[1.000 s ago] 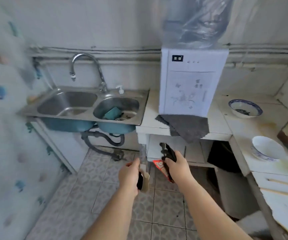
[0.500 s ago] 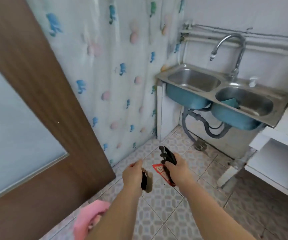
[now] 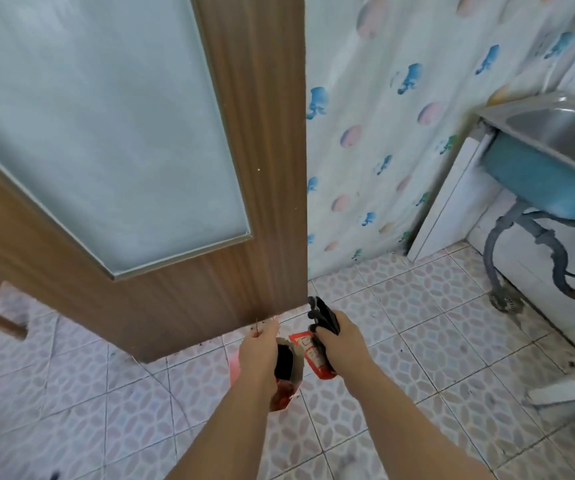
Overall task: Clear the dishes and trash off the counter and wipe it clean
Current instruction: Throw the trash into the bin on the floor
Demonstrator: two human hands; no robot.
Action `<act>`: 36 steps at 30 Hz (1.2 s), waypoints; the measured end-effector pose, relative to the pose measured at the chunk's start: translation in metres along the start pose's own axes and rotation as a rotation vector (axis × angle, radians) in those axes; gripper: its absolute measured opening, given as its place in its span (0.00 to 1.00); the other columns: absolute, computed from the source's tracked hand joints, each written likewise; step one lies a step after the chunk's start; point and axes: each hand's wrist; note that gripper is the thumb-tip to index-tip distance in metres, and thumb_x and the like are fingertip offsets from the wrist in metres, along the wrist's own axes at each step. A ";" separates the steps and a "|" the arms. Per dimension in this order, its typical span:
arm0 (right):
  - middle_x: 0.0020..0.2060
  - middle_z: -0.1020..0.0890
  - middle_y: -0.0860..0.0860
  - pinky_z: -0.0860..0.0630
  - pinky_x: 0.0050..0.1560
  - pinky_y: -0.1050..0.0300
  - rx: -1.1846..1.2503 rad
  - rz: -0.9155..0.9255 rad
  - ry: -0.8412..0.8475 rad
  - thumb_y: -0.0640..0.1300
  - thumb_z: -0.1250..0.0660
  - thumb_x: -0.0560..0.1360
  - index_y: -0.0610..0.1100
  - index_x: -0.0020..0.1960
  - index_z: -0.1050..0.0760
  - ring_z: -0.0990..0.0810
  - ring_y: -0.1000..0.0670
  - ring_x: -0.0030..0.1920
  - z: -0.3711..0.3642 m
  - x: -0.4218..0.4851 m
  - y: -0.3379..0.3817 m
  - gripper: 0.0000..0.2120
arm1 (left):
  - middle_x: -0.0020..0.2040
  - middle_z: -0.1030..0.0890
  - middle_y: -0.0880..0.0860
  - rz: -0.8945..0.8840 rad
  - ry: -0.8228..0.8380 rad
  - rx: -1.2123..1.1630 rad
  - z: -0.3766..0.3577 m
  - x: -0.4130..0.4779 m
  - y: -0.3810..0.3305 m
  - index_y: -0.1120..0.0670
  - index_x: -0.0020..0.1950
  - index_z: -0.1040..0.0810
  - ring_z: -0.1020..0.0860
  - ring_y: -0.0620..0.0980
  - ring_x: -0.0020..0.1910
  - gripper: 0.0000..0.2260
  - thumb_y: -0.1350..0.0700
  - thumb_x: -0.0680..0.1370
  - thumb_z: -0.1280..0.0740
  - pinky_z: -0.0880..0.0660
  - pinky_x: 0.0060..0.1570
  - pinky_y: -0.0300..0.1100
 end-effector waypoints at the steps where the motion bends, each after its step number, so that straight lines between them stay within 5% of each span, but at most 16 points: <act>1: 0.42 0.21 0.46 0.26 0.42 0.55 -0.013 -0.003 0.022 0.39 0.39 0.78 0.49 0.54 0.28 0.22 0.48 0.41 -0.007 0.006 -0.003 0.08 | 0.47 0.20 0.55 0.024 -0.032 -0.005 0.004 0.007 0.004 0.52 0.52 0.26 0.22 0.56 0.48 0.16 0.43 0.72 0.32 0.24 0.56 0.52; 7: 0.45 0.19 0.47 0.22 0.53 0.47 -0.130 -0.011 0.133 0.42 0.36 0.76 0.48 0.55 0.27 0.20 0.46 0.47 -0.038 0.048 -0.027 0.09 | 0.54 0.22 0.59 0.143 -0.106 -0.142 0.015 0.047 0.028 0.57 0.60 0.28 0.23 0.60 0.51 0.15 0.51 0.77 0.34 0.24 0.37 0.48; 12: 0.50 0.21 0.49 0.25 0.56 0.48 -0.245 -0.052 0.169 0.45 0.38 0.77 0.48 0.62 0.30 0.21 0.47 0.51 -0.075 0.082 -0.061 0.13 | 0.53 0.21 0.60 0.218 -0.109 -0.195 0.021 0.089 0.053 0.59 0.62 0.26 0.21 0.59 0.50 0.15 0.53 0.77 0.35 0.21 0.52 0.52; 18: 0.54 0.21 0.48 0.25 0.58 0.44 -0.241 -0.188 0.196 0.43 0.41 0.75 0.51 0.69 0.38 0.21 0.45 0.53 -0.126 0.123 -0.100 0.23 | 0.54 0.20 0.61 0.264 -0.099 -0.183 0.028 0.160 0.076 0.59 0.60 0.25 0.21 0.58 0.50 0.15 0.54 0.77 0.35 0.24 0.41 0.45; 21: 0.55 0.21 0.46 0.25 0.58 0.44 -0.245 -0.232 0.201 0.41 0.41 0.74 0.51 0.70 0.39 0.22 0.43 0.54 -0.147 0.143 -0.116 0.24 | 0.55 0.21 0.60 0.288 -0.112 -0.142 0.029 0.194 0.083 0.58 0.62 0.26 0.21 0.57 0.50 0.18 0.51 0.76 0.33 0.25 0.45 0.45; 30: 0.61 0.24 0.50 0.29 0.63 0.52 -0.094 -0.290 0.267 0.38 0.42 0.79 0.49 0.69 0.33 0.25 0.48 0.59 -0.193 0.206 -0.159 0.19 | 0.66 0.29 0.53 0.337 0.008 -0.144 0.031 0.273 0.095 0.51 0.75 0.43 0.26 0.55 0.62 0.34 0.35 0.75 0.39 0.30 0.64 0.50; 33: 0.50 0.24 0.54 0.30 0.55 0.58 -0.018 -0.342 0.243 0.42 0.45 0.82 0.54 0.60 0.32 0.25 0.52 0.51 -0.196 0.209 -0.161 0.10 | 0.55 0.24 0.49 0.281 0.012 -0.224 0.037 0.278 0.099 0.48 0.65 0.34 0.23 0.50 0.52 0.22 0.37 0.77 0.41 0.25 0.53 0.47; 36: 0.48 0.23 0.53 0.31 0.47 0.61 0.034 -0.367 0.200 0.38 0.45 0.82 0.51 0.56 0.30 0.26 0.53 0.47 -0.195 0.209 -0.154 0.10 | 0.54 0.19 0.54 0.287 0.066 -0.335 0.044 0.274 0.093 0.51 0.63 0.27 0.20 0.52 0.50 0.23 0.37 0.78 0.43 0.24 0.40 0.42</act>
Point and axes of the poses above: each hand's wrist, its own x-axis towards the middle knuckle, its own z-axis out of the back of the hand, y = z × x
